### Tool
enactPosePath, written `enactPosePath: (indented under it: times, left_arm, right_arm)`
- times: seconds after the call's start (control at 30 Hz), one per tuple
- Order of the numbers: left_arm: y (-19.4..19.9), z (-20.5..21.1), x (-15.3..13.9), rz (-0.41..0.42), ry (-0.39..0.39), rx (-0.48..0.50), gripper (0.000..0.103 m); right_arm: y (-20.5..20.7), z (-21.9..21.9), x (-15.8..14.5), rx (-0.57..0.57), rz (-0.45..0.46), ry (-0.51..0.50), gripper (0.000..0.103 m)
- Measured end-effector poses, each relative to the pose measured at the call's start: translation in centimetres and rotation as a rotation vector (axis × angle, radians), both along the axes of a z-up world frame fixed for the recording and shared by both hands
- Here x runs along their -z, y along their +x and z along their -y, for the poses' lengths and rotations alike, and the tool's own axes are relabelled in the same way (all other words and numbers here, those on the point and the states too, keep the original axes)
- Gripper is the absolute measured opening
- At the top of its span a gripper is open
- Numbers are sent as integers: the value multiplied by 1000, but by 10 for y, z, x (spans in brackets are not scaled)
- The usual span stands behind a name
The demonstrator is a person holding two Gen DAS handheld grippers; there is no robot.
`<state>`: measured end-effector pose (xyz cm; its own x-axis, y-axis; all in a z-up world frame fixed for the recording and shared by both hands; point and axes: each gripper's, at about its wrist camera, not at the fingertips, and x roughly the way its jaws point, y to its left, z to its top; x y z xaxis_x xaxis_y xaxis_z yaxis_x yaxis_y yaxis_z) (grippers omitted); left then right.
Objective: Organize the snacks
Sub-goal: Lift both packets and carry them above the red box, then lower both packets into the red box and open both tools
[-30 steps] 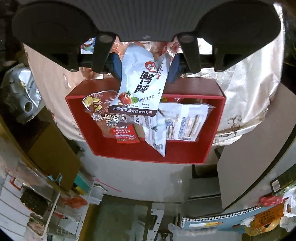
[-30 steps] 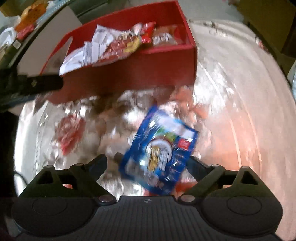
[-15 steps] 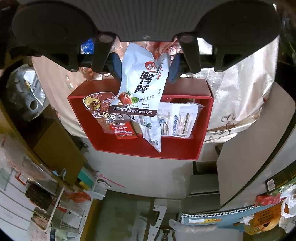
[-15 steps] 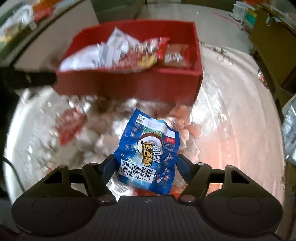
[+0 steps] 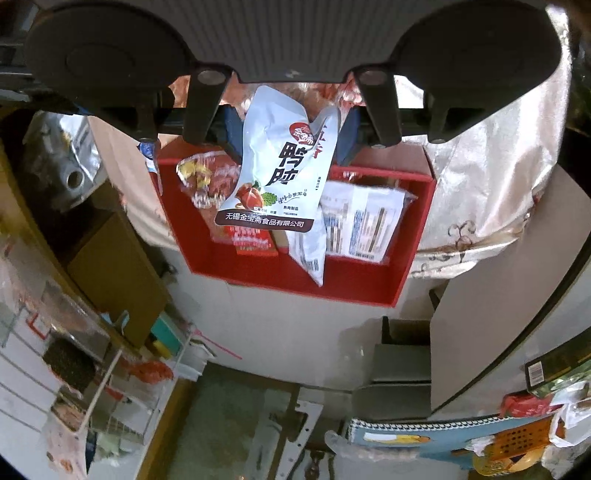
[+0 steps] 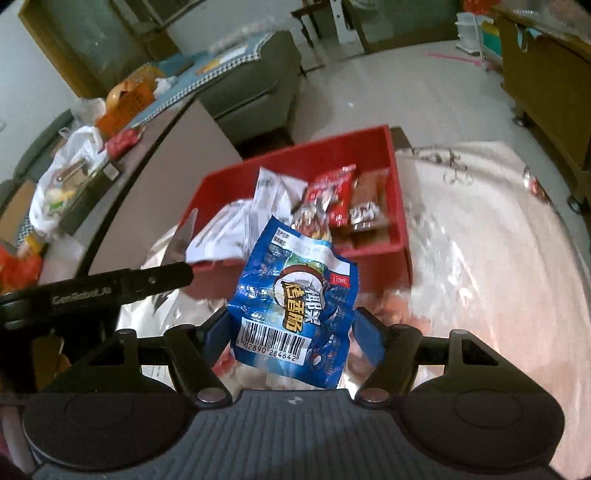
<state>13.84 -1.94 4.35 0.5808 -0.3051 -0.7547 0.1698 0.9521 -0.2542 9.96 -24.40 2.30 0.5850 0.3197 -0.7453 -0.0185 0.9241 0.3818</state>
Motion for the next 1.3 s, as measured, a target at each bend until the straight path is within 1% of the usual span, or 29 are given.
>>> enactPosePath:
  times: [0.1, 0.23, 0.37, 0.5, 0.63, 0.8, 0.93, 1.03, 1.13, 1.3]
  left_arm:
    - [10, 3, 0, 2, -13, -24, 46]
    - [25, 9, -2, 18, -20, -49, 46]
    - [42, 16, 5, 27, 23, -63, 46]
    - [61, 21, 21, 0, 59, -75, 46]
    - [72, 30, 28, -1, 82, -78, 46]
    - [81, 41, 37, 4, 124, -78, 46]
    - [86, 42, 42, 0, 122, -87, 46]
    - [88, 45, 45, 8, 145, -90, 46]
    - [93, 46, 48, -2, 141, -92, 46]
    - [97, 49, 53, 2, 166, -98, 47]
  right_arm:
    - [10, -1, -1, 2, 16, 4, 76]
    - [28, -5, -9, -4, 42, -19, 76]
    - [52, -12, -7, -16, 45, -78, 76]
    - [72, -21, 5, -43, 30, -134, 76]
    - [88, -22, 14, -48, 14, -156, 76]
    - [100, -20, 23, -51, 3, -173, 77]
    - [106, -19, 27, -48, 3, -187, 77]
    - [109, -20, 28, -54, 8, -210, 77]
    - [112, -20, 30, -57, 9, -215, 77]
    - [117, -20, 34, -61, 13, -239, 77]
